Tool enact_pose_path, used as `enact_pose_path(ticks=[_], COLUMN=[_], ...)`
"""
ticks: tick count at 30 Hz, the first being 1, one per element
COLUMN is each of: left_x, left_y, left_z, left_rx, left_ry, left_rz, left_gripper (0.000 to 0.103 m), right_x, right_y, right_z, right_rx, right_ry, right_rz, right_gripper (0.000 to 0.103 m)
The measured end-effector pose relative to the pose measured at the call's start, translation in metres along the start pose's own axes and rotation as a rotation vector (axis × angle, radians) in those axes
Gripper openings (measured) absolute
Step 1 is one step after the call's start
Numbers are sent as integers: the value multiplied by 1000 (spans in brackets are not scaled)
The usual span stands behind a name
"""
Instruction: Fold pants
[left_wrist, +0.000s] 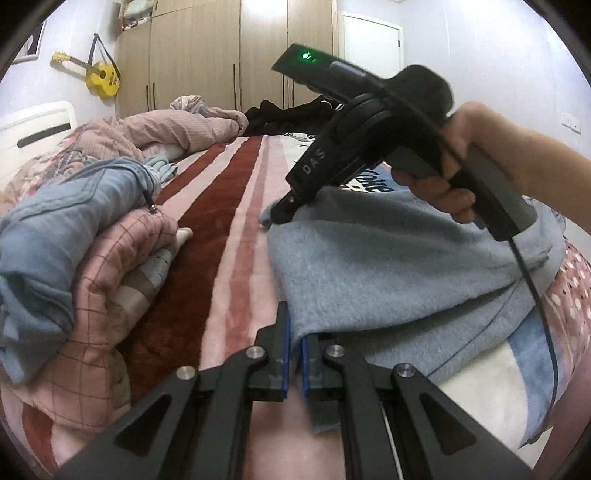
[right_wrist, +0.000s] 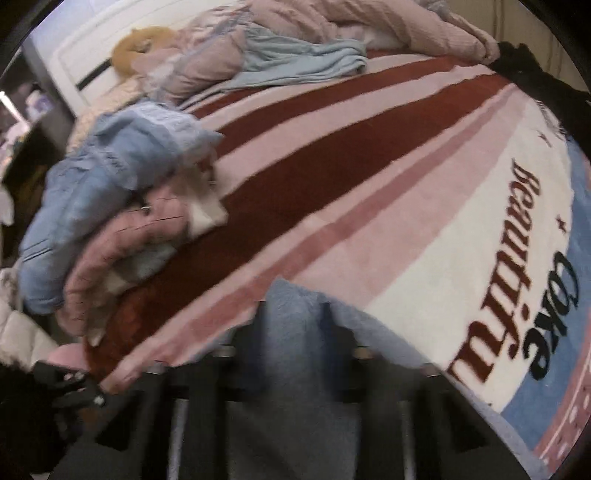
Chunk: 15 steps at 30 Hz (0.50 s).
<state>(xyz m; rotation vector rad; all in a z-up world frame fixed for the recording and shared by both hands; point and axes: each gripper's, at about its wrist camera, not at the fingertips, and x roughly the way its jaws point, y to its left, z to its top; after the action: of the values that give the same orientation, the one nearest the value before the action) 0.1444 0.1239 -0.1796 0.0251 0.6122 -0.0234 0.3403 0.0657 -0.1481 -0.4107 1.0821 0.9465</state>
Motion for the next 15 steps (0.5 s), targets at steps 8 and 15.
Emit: enact_pose_path(ticks=[8, 15], left_x=[-8, -17], left_y=[-3, -3], left_z=[-9, -17], left_rx=[11, 32], left_ry=[19, 48], left_rz=[12, 2], left_gripper=[1, 2], right_x=[-3, 2], right_y=[-16, -15], right_z=[10, 20], right_rx=[91, 117], right_ry=[-83, -69], right_rz=[-32, -54], right_gripper=[2, 15])
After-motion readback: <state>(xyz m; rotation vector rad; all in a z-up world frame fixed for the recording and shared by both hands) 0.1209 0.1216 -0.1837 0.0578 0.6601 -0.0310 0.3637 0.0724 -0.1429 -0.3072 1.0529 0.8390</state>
